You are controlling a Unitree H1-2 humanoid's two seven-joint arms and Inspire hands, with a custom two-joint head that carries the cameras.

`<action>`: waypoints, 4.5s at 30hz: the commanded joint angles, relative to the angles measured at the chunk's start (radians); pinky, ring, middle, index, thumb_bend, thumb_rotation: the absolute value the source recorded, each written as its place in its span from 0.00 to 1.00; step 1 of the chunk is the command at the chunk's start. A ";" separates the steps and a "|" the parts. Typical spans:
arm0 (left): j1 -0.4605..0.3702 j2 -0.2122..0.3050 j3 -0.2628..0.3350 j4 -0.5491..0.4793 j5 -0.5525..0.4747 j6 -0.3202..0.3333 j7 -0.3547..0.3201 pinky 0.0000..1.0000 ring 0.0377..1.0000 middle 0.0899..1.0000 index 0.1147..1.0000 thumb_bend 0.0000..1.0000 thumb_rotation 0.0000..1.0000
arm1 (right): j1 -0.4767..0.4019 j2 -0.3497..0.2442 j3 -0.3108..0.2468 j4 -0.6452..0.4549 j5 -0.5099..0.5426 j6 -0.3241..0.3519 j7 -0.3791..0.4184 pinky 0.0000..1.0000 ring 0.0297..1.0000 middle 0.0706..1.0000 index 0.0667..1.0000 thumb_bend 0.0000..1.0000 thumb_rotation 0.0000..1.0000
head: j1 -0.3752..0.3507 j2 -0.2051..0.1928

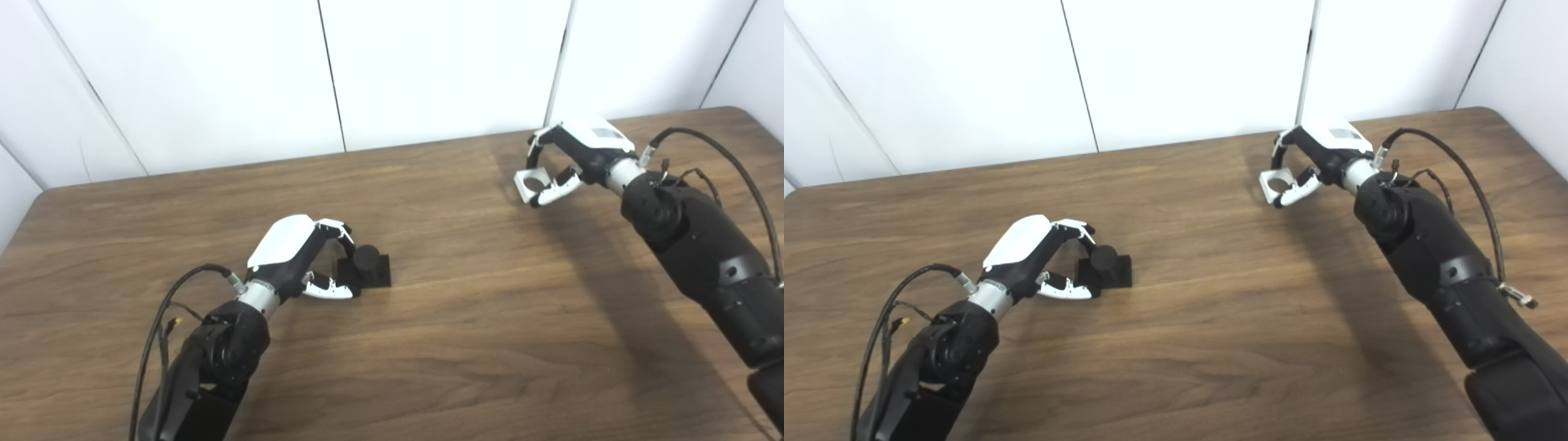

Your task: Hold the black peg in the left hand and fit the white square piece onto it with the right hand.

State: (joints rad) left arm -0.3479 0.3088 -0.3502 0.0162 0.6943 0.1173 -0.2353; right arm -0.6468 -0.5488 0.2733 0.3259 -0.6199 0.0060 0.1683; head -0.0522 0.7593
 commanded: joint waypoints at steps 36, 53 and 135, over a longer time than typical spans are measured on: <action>-0.014 -0.005 -0.022 0.022 0.020 0.022 -0.005 0.76 0.81 0.79 0.42 0.52 0.08 | 0.067 0.162 0.002 -0.626 0.056 0.044 0.249 0.96 0.89 0.80 0.44 0.52 0.14 | 0.052 0.016; -0.015 -0.020 -0.028 0.013 0.032 0.045 -0.008 0.78 0.82 0.80 0.42 0.52 0.08 | 0.064 0.237 0.051 -0.604 0.035 0.030 0.286 0.96 0.89 0.79 0.44 0.52 0.14 | 0.087 0.026; -0.007 -0.018 -0.031 -0.027 0.031 0.077 -0.017 0.77 0.81 0.79 0.42 0.52 0.08 | 0.043 0.308 0.114 -0.319 -0.035 -0.042 0.199 0.94 0.87 0.78 0.44 0.52 0.14 | 0.129 0.053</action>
State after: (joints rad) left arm -0.3551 0.2795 -0.3716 -0.0007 0.7128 0.1979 -0.2389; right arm -0.5613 -0.2339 0.3991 0.0132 -0.6593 -0.0123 0.3881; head 0.0767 0.8115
